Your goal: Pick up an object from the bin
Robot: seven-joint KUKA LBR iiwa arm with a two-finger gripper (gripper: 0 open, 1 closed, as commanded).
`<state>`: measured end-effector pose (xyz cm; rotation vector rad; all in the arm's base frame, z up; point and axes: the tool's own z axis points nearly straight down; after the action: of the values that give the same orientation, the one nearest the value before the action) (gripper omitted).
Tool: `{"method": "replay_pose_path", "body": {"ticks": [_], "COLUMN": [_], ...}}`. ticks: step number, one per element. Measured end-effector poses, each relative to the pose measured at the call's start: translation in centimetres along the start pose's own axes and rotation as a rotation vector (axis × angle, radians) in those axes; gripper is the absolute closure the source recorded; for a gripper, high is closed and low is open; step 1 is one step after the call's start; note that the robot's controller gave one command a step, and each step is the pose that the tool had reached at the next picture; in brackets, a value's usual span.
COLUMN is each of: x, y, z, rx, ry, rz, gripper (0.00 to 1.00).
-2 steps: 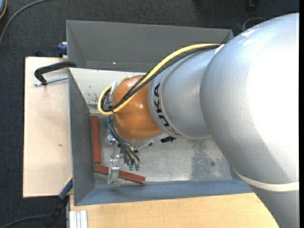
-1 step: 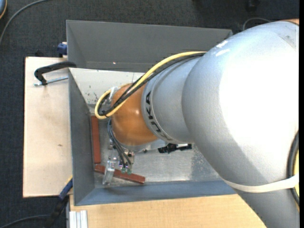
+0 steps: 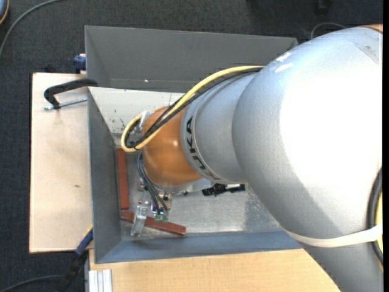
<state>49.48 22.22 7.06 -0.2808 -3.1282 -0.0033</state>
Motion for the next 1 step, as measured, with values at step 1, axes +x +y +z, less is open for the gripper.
{"method": "replay_pose_path", "body": {"ticks": [1], "x": [0.00], "y": [-0.01], "z": [0.01], "rx": [0.000], "ry": [0.000], "rz": [0.000], "gripper": [1.00]}}
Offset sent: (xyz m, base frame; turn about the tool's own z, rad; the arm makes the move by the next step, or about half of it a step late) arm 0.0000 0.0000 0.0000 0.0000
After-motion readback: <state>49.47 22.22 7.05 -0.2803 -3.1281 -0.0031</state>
